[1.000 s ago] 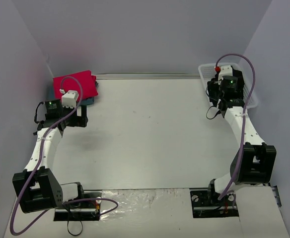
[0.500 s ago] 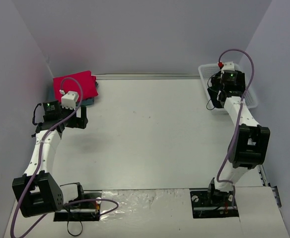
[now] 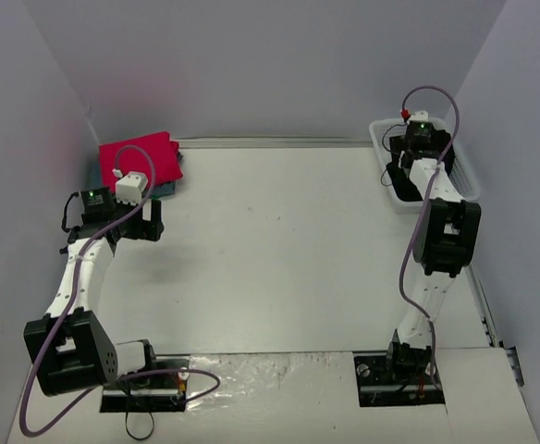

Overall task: Fold and stack the t-shirts
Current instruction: Grab crumpled tshirt from bin with the right arm, then move the tshirt to the center of the board, then flatten out the tshirt

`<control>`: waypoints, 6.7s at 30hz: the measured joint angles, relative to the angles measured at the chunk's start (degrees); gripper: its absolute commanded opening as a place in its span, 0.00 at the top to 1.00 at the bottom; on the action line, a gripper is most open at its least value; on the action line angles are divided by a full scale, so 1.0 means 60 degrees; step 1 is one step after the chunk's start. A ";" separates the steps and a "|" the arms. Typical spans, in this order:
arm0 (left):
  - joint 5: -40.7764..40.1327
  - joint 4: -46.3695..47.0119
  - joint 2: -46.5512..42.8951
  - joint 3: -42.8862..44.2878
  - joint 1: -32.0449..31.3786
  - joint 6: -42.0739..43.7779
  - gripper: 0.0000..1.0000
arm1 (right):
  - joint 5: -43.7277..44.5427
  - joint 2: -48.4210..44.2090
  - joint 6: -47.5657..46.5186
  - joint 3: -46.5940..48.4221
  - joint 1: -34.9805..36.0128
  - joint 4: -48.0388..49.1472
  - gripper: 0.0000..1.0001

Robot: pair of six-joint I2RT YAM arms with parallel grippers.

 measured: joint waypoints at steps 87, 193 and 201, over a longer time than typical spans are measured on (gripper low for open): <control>0.0546 -0.0703 0.0991 0.0047 0.0098 0.0503 0.06 | -0.2656 0.1545 0.1665 0.0947 -0.1260 -0.0455 1.00; 0.1501 -0.0987 0.0863 0.0076 0.0441 0.0729 0.06 | -0.6535 -0.3206 -0.2980 -0.2510 0.7715 -0.6222 0.00; 0.1526 -0.0987 0.0976 0.0084 0.0423 0.0739 0.06 | -0.6725 -0.2714 -0.2936 -0.2761 0.7657 -0.6481 0.11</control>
